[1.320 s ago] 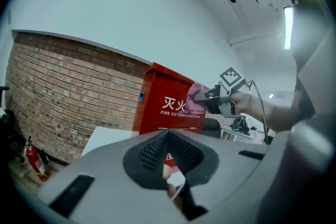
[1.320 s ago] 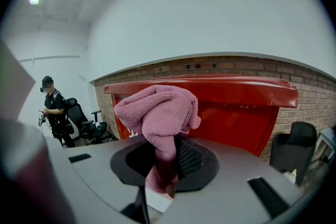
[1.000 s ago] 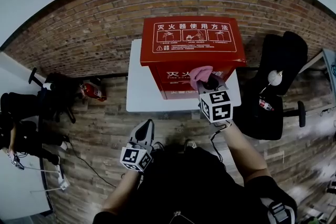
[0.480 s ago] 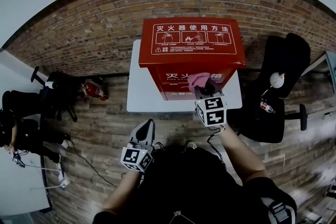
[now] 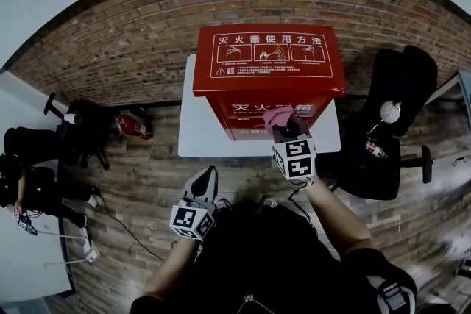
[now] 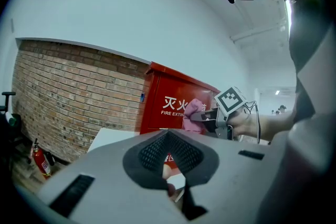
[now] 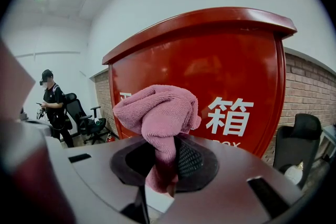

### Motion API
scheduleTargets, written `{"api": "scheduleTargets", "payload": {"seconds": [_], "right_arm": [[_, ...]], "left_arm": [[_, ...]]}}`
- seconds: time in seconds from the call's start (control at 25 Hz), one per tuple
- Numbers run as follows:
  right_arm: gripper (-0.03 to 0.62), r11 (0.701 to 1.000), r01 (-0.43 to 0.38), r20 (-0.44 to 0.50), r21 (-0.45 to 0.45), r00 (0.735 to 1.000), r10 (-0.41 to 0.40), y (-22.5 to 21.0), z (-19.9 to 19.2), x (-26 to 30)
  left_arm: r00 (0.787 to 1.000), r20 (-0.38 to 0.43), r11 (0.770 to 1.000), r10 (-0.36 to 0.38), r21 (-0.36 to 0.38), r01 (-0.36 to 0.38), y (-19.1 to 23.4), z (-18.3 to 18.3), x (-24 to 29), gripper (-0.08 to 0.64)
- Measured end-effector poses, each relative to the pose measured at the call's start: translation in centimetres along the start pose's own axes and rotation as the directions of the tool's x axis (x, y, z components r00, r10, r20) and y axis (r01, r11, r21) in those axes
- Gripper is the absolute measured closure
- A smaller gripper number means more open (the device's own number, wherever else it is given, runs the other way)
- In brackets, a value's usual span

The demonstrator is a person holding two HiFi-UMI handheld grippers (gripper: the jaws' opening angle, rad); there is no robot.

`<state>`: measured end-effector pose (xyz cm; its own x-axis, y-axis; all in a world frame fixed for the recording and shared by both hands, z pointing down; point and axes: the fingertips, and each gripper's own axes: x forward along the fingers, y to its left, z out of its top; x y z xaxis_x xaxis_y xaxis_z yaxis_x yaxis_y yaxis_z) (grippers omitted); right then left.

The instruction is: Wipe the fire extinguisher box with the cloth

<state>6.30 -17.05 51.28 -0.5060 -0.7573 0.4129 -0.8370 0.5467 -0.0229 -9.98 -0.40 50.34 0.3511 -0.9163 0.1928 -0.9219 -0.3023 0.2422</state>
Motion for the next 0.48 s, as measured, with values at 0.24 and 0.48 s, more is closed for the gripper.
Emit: {"api": "scheduleTargets", "payload": {"seconds": [0.24, 0.48], "right_arm": [[0.506, 1.000, -0.002, -0.017, 0.008, 1.000, 0.002, 0.0, -1.3, 0.7], [0.506, 1.000, 0.003, -0.030, 0.018, 1.000, -0.002, -0.1, -2.9, 1.5]], "left_arm": [[1.000, -0.002, 1.000, 0.001, 0.001, -0.001, 0.2, 0.2, 0.2, 0.537], [1.000, -0.003, 1.000, 0.007, -0.001, -0.007, 0.5, 0.2, 0.0, 0.537]]}}
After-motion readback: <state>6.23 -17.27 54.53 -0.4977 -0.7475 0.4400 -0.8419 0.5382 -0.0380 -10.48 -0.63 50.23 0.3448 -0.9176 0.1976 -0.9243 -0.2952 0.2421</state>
